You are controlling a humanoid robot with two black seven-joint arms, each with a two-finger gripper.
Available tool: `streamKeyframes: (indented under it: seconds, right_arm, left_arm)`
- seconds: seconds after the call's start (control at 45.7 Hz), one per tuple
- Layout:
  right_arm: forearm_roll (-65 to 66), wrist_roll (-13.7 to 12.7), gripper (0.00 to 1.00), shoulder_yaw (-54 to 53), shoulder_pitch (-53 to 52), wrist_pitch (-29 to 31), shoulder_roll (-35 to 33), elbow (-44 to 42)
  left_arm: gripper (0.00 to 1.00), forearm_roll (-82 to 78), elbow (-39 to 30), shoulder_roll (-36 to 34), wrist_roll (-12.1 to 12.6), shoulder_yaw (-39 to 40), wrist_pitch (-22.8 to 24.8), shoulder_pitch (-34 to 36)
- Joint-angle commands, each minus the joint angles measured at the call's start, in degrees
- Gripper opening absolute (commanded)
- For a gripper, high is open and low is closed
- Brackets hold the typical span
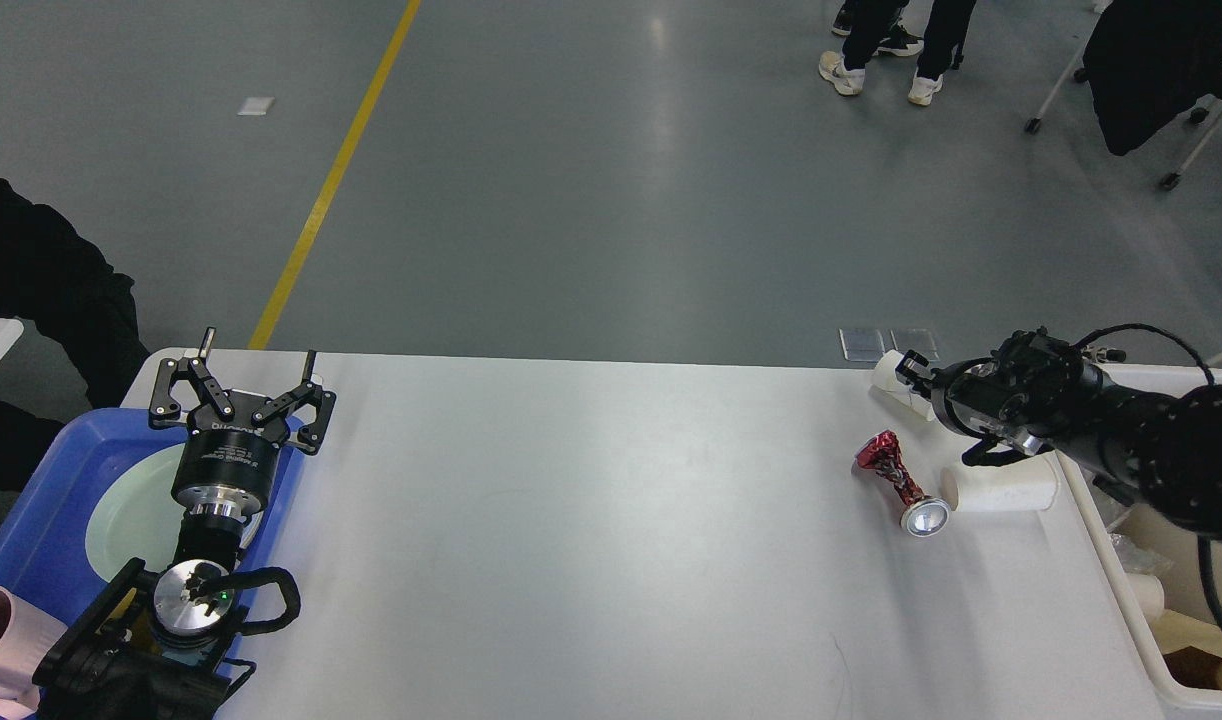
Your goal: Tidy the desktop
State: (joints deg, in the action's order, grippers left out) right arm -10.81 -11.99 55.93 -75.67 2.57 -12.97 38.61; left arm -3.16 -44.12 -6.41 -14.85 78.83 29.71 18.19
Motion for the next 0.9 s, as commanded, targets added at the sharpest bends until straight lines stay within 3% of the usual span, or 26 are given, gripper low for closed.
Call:
streamKeyframes:
  seconds: [0.0,0.131,0.306,0.416,0.7,0.875]
  right_arm:
    - [0.5,-0.1,1.0,7.6,-11.3,3.8,-1.4,13.3]
    - [0.7,0.0,1.0,13.1,-22.6,14.6,-1.4,20.0]
    - [0.8,-0.1,1.0,15.1,-35.9,38.0,-1.4,21.7]
    - [0.8,-0.2,1.0,16.7,-46.6,48.8,-1.9,27.1]
    - [2.6,-3.2,1.0,18.2,-66.6,51.4,-4.4,47.2]
    - [2.6,-3.2,1.0,18.3,-73.0,51.9,-4.4,51.6]
  left_arm:
    - [0.96,0.0,0.0,0.0,0.0,0.0,0.0,0.0]
    - [0.96,0.0,0.0,0.0,0.0,0.0,0.0,0.0]
    - [0.96,0.0,0.0,0.0,0.0,0.0,0.0,0.0]
    - [0.96,0.0,0.0,0.1,0.0,0.0,0.0,0.0]
    - [0.96,0.0,0.0,0.0,0.0,0.0,0.0,0.0]
    - [0.96,0.0,0.0,0.0,0.0,0.0,0.0,0.0]
